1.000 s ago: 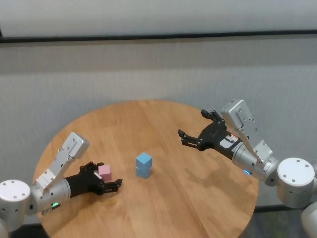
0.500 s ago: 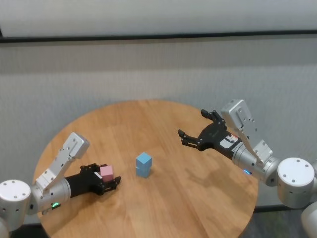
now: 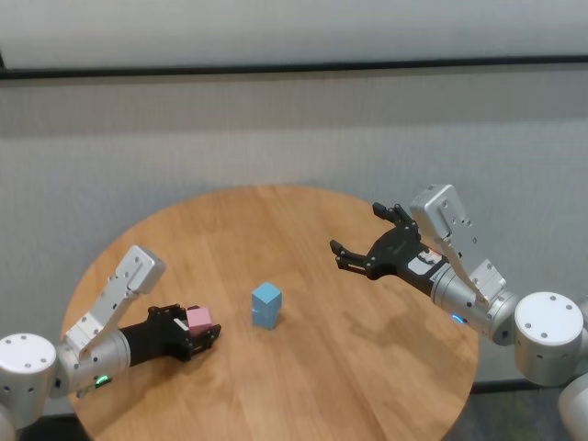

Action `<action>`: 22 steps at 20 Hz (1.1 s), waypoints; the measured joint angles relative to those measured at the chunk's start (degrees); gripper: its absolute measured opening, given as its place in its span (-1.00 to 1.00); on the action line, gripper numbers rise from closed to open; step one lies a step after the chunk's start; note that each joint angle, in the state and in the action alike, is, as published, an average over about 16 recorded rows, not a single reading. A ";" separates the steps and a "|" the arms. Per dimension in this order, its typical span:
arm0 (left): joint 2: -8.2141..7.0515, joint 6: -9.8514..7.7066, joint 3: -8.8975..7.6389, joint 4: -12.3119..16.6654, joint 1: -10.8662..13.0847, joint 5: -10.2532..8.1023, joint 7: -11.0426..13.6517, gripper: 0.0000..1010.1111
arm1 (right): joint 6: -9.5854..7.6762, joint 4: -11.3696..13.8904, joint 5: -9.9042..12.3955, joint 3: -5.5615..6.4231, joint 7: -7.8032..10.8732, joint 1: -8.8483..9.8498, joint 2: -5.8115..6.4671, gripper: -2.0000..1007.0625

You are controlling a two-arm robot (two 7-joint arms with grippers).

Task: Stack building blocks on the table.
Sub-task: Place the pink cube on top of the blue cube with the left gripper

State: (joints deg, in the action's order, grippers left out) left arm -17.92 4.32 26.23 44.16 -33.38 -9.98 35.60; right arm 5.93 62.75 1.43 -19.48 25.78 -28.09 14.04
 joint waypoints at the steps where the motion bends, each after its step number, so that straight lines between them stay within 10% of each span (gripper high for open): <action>1: -0.20 -0.19 -0.11 0.63 0.13 -0.02 -0.12 0.09 | 0.00 0.00 0.00 0.00 0.00 0.00 0.00 1.00; 22: -3.39 -4.91 0.84 17.81 1.75 1.12 -2.93 0.08 | 0.00 0.00 0.00 0.00 0.00 0.00 0.00 1.00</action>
State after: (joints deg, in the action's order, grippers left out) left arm -21.30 -0.60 27.06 61.97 -31.63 -8.86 32.67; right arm 5.93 62.75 1.43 -19.49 25.78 -28.09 14.04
